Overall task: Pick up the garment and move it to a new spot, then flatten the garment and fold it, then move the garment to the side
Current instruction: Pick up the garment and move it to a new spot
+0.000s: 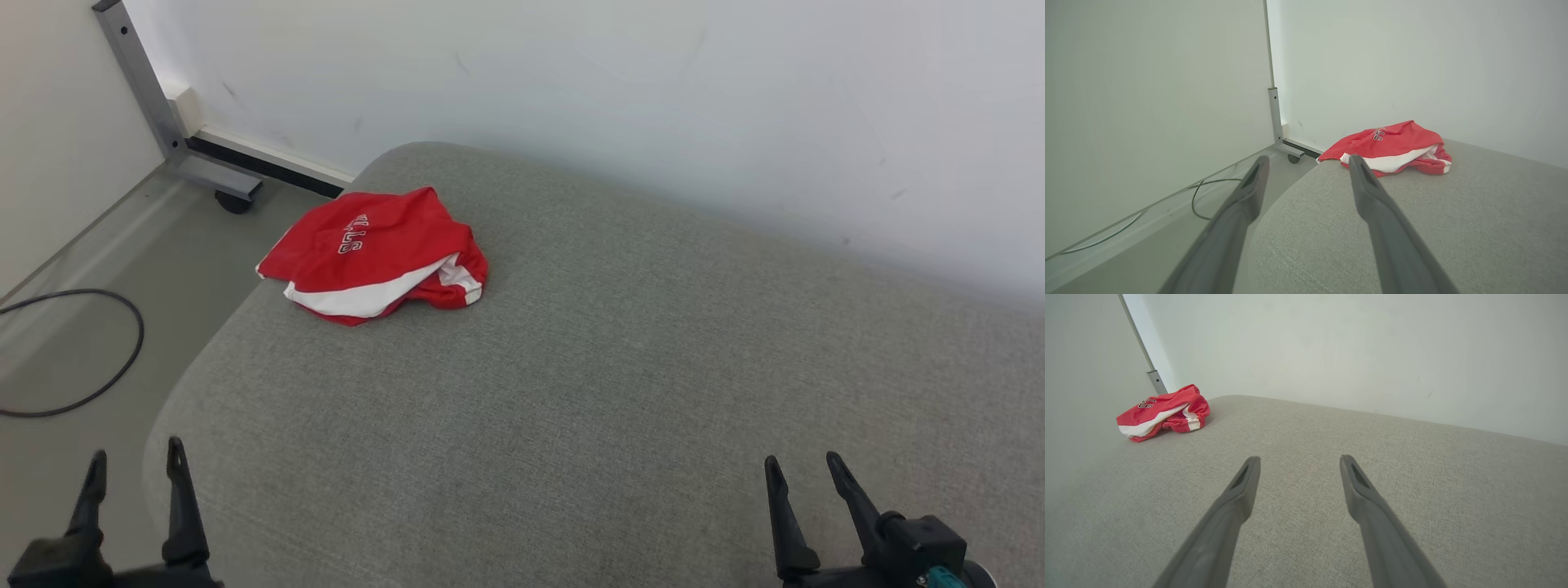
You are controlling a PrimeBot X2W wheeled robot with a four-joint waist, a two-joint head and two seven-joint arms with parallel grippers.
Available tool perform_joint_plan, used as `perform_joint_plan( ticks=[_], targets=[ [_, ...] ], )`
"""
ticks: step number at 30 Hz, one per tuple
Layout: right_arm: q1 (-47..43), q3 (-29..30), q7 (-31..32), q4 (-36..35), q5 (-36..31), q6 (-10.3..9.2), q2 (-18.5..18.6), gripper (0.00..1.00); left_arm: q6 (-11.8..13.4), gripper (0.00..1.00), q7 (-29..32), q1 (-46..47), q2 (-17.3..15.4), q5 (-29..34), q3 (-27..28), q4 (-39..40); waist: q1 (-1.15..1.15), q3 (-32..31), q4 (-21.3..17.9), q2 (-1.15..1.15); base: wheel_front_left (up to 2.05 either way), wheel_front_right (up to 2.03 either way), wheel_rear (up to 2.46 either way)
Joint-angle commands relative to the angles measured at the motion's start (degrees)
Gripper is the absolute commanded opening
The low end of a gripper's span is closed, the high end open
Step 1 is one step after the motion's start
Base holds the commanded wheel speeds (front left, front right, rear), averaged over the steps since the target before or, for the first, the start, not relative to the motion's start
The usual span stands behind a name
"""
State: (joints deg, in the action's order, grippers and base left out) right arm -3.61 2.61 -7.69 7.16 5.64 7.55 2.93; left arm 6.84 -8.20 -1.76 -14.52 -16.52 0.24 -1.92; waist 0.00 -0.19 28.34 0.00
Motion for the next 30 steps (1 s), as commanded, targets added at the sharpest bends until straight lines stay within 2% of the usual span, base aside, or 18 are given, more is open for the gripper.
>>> perform_joint_plan(
  ticks=[1, 14, 15, 17, 24, 30],
  targets=[
    [0.56, 0.09, 0.33, -1.17, -0.92, -0.15, -0.09, 1.0, -0.77, 1.0, -0.48, 2.79, -0.51, -0.62, 0.41, -0.75, 0.0, 1.86, -2.37, 0.0, 0.0, 0.0, 0.0],
    [5.88, 0.55, 1.94, -7.56, -2.33, -0.16, 1.2, 1.0, -5.23, 1.0, -0.96, 26.93, -5.83, -5.22, 3.49, -10.7, 0.0, 13.41, -16.06, 0.0, 0.0, 0.0, 0.0],
    [5.88, 0.55, 1.94, -7.56, -2.33, -0.16, 1.2, 1.0, -5.23, 1.0, -0.96, 26.93, -5.83, -5.22, 3.49, -10.7, 0.0, 13.41, -16.06, 0.0, 0.0, 0.0, 0.0],
    [7.03, 0.88, 1.72, -9.18, -2.3, -0.16, 1.4, 1.0, -6.16, 1.0, -0.44, 32.6, -7.36, -6.15, 3.93, -14.03, 0.0, 16.35, -19.13, 0.0, 0.0, 0.0, 0.0],
    [8.92, 1.41, 1.81, -12.68, -2.51, -0.16, 1.54, 1.0, -7.88, 1.0, 1.61, 41.57, -11.44, -6.84, 4.81, -21.38, 0.0, 21.38, -24.43, 0.0, 0.0, 0.0, 0.0],
    [10.01, 1.52, 2.02, -15.59, -2.6, -0.16, 1.39, 1.0, -9.98, 1.0, 3.65, 48.03, -14.83, -8.94, 5.71, -31.21, 0.0, 25.1, -28.38, 0.0, 0.0, 0.0, 0.0]
  ],
)
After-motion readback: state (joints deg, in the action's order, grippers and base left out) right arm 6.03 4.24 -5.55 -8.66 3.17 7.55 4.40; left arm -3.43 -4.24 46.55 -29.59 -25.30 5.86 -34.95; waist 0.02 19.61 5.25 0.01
